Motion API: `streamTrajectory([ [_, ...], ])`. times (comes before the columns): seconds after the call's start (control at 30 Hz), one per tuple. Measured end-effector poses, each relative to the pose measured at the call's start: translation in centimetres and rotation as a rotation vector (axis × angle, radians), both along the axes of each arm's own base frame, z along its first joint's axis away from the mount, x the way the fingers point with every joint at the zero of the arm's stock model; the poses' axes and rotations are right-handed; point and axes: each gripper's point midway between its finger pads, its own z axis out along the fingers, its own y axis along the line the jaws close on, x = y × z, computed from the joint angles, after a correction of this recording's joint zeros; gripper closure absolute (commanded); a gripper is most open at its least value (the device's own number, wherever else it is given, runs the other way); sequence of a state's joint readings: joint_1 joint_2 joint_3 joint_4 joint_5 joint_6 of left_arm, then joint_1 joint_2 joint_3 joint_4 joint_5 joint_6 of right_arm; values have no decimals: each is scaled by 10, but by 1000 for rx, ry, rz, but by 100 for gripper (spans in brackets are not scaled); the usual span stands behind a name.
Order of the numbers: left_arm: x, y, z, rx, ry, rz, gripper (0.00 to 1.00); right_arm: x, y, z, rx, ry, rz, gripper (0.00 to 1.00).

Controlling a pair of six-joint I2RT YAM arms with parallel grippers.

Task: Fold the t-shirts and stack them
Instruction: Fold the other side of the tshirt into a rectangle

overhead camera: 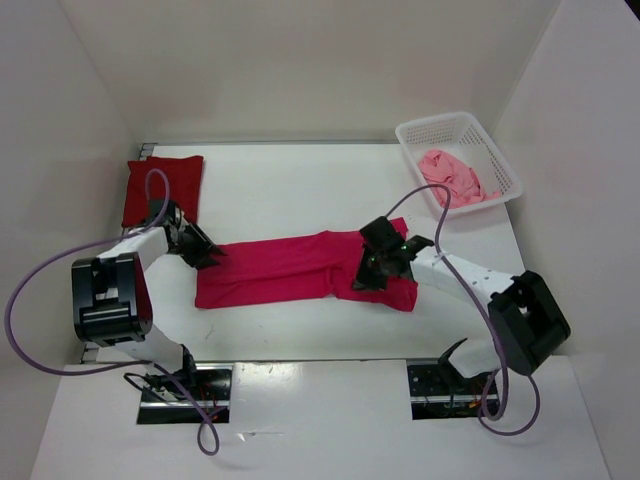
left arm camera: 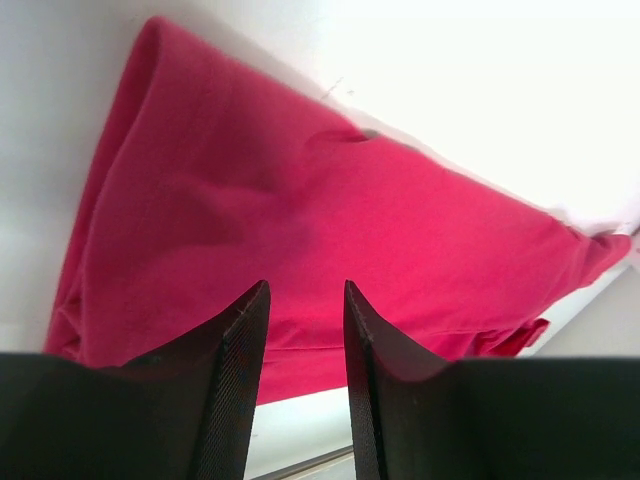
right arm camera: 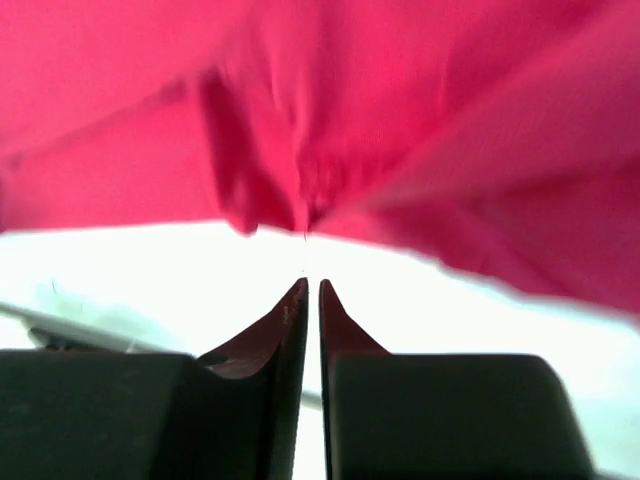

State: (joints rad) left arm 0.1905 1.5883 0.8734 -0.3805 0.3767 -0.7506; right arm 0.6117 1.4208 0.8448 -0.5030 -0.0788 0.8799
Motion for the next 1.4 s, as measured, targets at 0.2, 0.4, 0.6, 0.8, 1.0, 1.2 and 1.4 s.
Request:
streamTrajectory([
  [0.2, 13, -5, 12, -11, -40, -10, 57, -16, 5, 18, 47, 6, 3, 82],
  [0.4, 9, -37, 13, -10, -44, -104, 57, 60, -31, 41, -1, -116, -122, 100],
  [0.6, 8, -56, 14, -10, -58, -162, 57, 100, -49, -6, -153, -74, -110, 100],
  [0.8, 10, -59, 4, -11, -45, -171, 57, 96, -58, -25, -214, -36, -87, 100],
  [1.0, 9, -57, -12, -18, -1, -163, 57, 75, -66, -38, -234, 13, -72, 100],
  [1.2, 14, -53, -11, -27, -18, -151, 57, 26, -77, -37, -225, 105, -51, 100],
  [1.4, 18, -56, -7, -52, -35, -147, 57, 6, -68, -1, -133, 66, -45, 100],
])
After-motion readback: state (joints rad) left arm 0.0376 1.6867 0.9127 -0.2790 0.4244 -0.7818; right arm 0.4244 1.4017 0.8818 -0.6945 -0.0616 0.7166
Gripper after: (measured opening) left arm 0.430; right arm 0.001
